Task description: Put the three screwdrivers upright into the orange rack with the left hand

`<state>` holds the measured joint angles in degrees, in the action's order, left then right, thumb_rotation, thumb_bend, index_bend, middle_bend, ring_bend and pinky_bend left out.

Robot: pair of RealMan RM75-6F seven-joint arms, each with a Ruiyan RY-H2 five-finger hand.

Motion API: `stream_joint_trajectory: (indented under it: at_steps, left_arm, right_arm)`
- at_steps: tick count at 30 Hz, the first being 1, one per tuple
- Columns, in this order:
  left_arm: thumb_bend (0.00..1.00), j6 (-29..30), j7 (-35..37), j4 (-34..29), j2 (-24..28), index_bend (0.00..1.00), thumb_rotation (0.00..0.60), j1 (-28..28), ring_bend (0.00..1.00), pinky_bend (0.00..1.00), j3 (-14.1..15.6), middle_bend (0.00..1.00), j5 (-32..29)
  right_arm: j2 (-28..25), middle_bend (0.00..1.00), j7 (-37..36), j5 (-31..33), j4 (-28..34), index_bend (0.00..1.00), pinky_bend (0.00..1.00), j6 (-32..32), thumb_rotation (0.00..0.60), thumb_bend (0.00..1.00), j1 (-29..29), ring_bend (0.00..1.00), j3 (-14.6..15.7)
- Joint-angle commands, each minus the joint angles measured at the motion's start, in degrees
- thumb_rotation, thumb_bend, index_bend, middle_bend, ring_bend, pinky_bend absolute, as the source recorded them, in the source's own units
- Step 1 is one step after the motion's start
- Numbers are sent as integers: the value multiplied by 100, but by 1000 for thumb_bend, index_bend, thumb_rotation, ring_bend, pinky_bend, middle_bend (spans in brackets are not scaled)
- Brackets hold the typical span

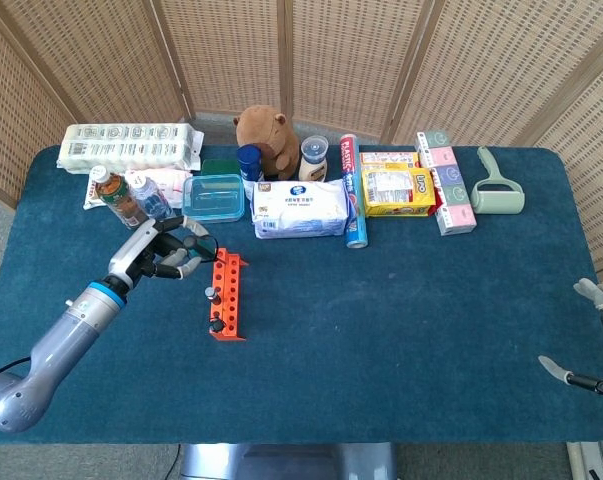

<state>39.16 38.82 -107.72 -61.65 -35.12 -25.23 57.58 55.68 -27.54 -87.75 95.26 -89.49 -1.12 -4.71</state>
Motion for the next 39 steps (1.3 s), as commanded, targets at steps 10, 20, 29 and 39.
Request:
stream_joint_trajectory:
  at_steps: [10, 20, 29, 39]
  left_arm:
    - [493, -32, 9, 94, -40, 578, 600, -62, 977, 950, 74, 943, -77]
    - [494, -32, 4, 138, -10, 577, 600, -77, 976, 950, 109, 942, -136]
    - [492, -92, -26, 319, -160, 577, 600, -177, 976, 950, 156, 943, -292]
    - [493, 42, 5, 145, -63, 578, 600, -115, 976, 950, 62, 942, -215]
  right_arm:
    - [2, 168, 3, 1, -2, 67, 23, 9, 600, 44, -1, 87, 0]
    - [-4, 169, -4, -25, 6, 67, 23, 1, 600, 44, 4, 87, 10]
    - [-1, 169, -3, -6, -3, 67, 23, 15, 600, 45, 0, 87, 5]
    - [-1, 169, -16, -14, -8, 67, 23, 6, 600, 44, 3, 87, 4]
